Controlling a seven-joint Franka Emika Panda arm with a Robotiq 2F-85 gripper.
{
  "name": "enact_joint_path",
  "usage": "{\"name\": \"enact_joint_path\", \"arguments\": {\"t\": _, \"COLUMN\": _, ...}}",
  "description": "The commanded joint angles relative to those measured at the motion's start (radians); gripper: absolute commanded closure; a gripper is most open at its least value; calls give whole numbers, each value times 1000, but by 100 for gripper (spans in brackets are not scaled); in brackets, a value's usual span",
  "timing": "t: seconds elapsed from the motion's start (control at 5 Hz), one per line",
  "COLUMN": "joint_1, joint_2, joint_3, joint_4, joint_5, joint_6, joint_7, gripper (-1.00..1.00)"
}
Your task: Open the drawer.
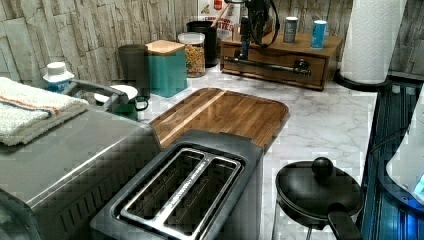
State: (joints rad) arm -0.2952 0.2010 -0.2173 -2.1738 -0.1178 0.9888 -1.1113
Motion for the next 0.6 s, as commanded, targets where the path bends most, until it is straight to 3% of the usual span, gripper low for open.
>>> {"name": "enact_joint_path", "arguments": {"t": 0.2, "joint_1": -12, "joint_2": 49, "joint_3": 7, "joint_4": -40, "joint_5": 21, "joint_6": 66, "joint_7": -19, "gripper": -100}}
{"name": "enact_joint_path", "arguments": {"t": 0.6, "joint_1": -46, "joint_2": 125, "joint_3": 15, "joint_4": -29, "joint_5": 47, "joint_6": 144, "joint_7": -93, "gripper": -100}}
